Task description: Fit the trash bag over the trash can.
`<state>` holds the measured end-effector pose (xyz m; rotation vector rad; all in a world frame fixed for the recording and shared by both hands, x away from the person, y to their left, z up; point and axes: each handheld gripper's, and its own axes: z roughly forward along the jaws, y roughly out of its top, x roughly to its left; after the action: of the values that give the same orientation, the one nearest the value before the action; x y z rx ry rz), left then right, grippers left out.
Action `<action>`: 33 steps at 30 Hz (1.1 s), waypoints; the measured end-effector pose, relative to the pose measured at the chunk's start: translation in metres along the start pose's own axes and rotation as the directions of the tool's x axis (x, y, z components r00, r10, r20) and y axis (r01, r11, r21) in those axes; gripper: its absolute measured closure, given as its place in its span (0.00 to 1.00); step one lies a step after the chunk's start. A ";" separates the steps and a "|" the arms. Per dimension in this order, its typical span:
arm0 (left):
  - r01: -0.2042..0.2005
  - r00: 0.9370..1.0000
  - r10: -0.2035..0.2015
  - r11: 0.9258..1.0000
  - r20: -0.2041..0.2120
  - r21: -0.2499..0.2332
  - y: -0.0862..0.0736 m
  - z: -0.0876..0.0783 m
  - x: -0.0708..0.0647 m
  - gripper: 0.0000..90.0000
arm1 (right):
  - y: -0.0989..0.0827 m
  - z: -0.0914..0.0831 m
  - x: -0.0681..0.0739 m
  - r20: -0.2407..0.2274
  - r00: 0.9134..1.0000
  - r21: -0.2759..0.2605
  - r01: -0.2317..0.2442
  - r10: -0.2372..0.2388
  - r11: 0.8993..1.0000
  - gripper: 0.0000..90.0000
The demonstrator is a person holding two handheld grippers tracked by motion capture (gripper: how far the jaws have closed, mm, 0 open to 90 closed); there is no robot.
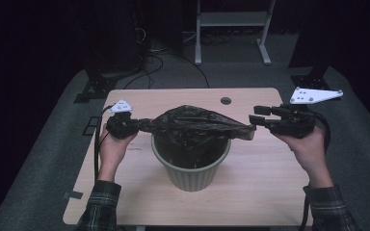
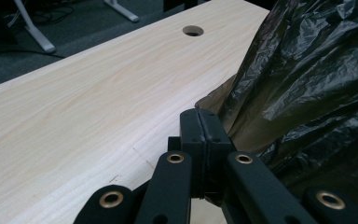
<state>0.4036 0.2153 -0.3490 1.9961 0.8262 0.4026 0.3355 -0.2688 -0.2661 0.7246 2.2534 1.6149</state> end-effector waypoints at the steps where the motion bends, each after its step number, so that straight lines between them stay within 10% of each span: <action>1: 0.000 1.000 0.000 1.000 0.002 0.000 0.000 0.000 0.000 1.00 | 0.002 0.000 0.003 -0.023 1.000 -0.003 0.001 -0.001 1.000 0.59; 7: 0.002 1.000 -0.002 1.000 0.006 0.000 0.000 0.001 -0.001 1.00 | 0.000 0.017 0.015 -0.124 0.992 0.030 0.031 -0.028 0.999 0.54; 13: 0.002 1.000 -0.002 1.000 0.014 0.003 0.000 0.000 -0.001 1.00 | -0.011 0.030 0.021 -0.143 0.988 0.085 0.063 -0.051 0.994 1.00; 18: -0.003 1.000 0.003 1.000 0.024 0.012 -0.001 -0.002 -0.005 1.00 | -0.019 0.027 0.033 -0.180 0.982 0.092 0.075 -0.058 0.993 1.00; 33: -0.015 0.999 0.014 1.000 0.043 0.027 -0.014 -0.014 -0.015 1.00 | -0.079 0.048 0.085 -0.385 0.923 0.192 0.110 -0.029 0.975 1.00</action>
<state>0.3800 0.2187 -0.3525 2.0303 0.7941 0.3573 0.2696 -0.2046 -0.3509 0.3921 2.7217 1.6124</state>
